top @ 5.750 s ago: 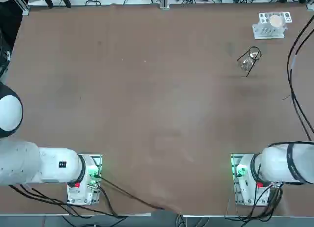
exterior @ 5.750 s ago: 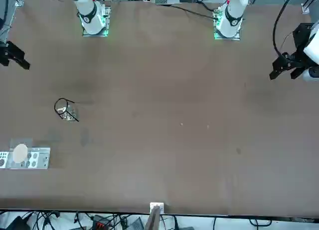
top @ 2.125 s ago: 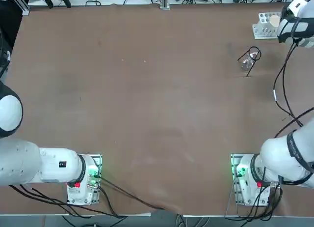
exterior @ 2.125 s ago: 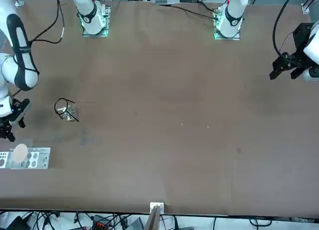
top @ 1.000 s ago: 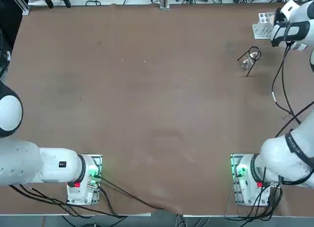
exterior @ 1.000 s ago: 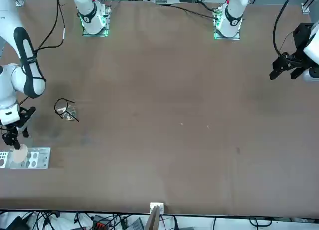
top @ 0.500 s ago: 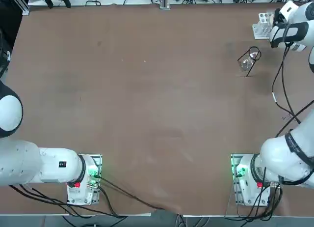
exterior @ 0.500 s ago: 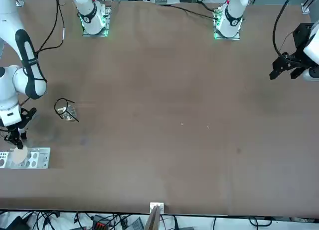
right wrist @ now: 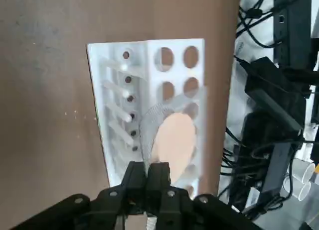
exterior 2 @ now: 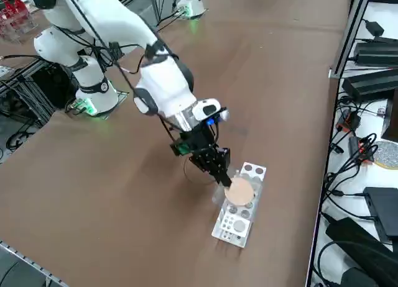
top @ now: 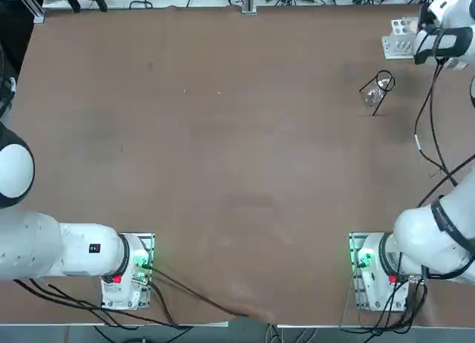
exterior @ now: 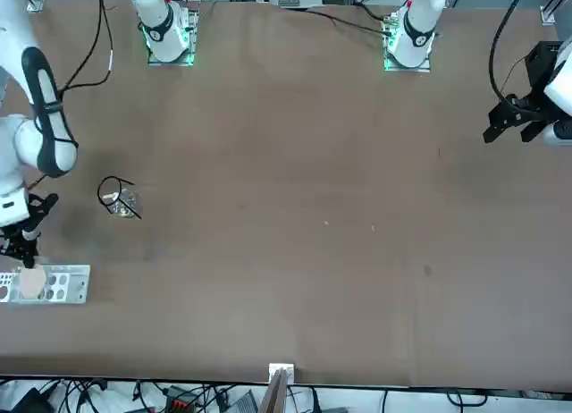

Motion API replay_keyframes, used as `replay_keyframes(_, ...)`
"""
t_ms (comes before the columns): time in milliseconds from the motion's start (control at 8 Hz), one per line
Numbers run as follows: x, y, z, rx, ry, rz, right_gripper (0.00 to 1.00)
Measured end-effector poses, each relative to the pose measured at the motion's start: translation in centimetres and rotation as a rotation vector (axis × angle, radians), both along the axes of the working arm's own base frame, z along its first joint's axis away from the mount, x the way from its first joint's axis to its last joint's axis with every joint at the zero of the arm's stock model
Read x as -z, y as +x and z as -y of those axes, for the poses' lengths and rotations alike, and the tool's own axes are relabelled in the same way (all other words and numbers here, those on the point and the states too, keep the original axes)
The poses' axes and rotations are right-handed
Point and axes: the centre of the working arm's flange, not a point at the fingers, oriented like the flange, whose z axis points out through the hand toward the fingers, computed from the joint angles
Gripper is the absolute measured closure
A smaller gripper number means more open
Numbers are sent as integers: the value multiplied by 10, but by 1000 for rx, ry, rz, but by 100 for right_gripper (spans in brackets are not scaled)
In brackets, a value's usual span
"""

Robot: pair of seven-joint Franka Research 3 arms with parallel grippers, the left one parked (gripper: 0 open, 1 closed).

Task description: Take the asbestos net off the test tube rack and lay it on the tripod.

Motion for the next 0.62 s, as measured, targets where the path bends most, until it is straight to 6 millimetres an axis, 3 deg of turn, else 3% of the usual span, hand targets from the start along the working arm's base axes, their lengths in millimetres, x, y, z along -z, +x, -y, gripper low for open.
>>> replay_keyframes(375, -96, -12, -5, 85, 58, -58, 99)
replay_keyframes(625, -138, -22, -33, 219, 131, -105, 99)
